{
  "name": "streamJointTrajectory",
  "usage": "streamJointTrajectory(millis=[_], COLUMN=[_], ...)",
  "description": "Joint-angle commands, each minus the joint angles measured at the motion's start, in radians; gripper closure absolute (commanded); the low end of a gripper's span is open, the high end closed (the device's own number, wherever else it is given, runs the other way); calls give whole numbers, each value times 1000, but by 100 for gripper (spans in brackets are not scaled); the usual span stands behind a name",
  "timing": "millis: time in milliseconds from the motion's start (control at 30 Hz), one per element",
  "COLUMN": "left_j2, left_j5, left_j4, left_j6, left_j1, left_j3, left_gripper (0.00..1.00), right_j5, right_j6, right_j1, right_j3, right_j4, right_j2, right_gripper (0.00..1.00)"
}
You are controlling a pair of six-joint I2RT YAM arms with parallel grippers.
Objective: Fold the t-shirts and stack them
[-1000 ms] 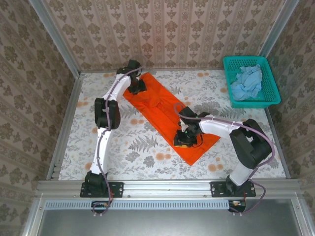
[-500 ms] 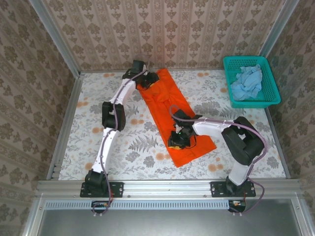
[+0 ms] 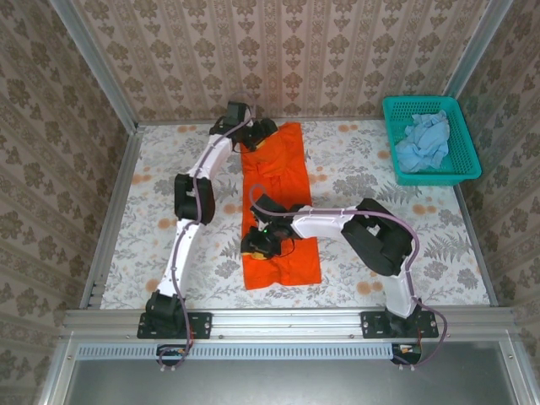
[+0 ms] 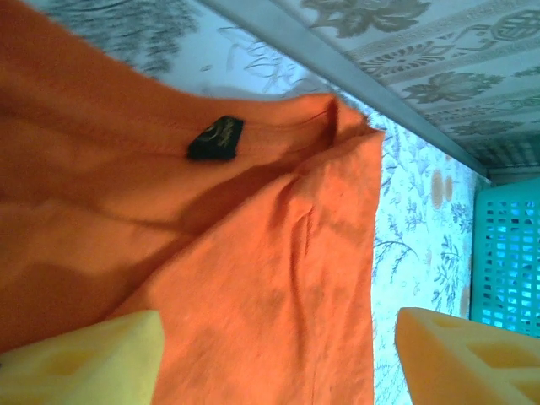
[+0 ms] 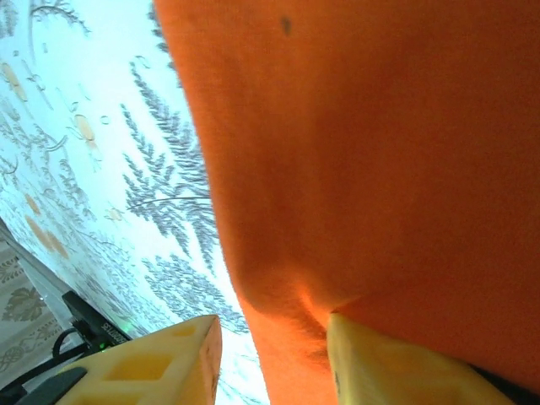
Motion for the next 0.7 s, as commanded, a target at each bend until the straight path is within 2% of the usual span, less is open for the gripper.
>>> streamJointTrajectory(millis=[0, 133, 267, 367, 533, 600, 667], left_j2=[-160, -254, -386, -553, -823, -929, -1024], left_j5=[-38, -68, -109, -147, -200, -176, -171], left_j4=[-97, -153, -233, -255, -340, -338, -328], left_j6=[92, 165, 219, 272, 331, 306, 299], left_j1=[46, 56, 56, 30, -31, -52, -78], left_j3=[-12, 16, -100, -356, -846, -1064, -1240], left_gripper=[19, 11, 14, 20, 38, 47, 51], right_j5=[58, 34, 3, 51, 107, 114, 84], right_j6=[-28, -174, -436, -527, -506, -493, -468], right_j1=[15, -8, -71, -192, -399, -476, -547], right_j3=[34, 84, 120, 53, -291, -373, -427], right_j4=[-20, -53, -217, -356, -334, -346, -328], right_j2=[21, -40, -157, -282, -584, -686, -725], right_gripper=[55, 48, 46, 46, 45, 45, 44])
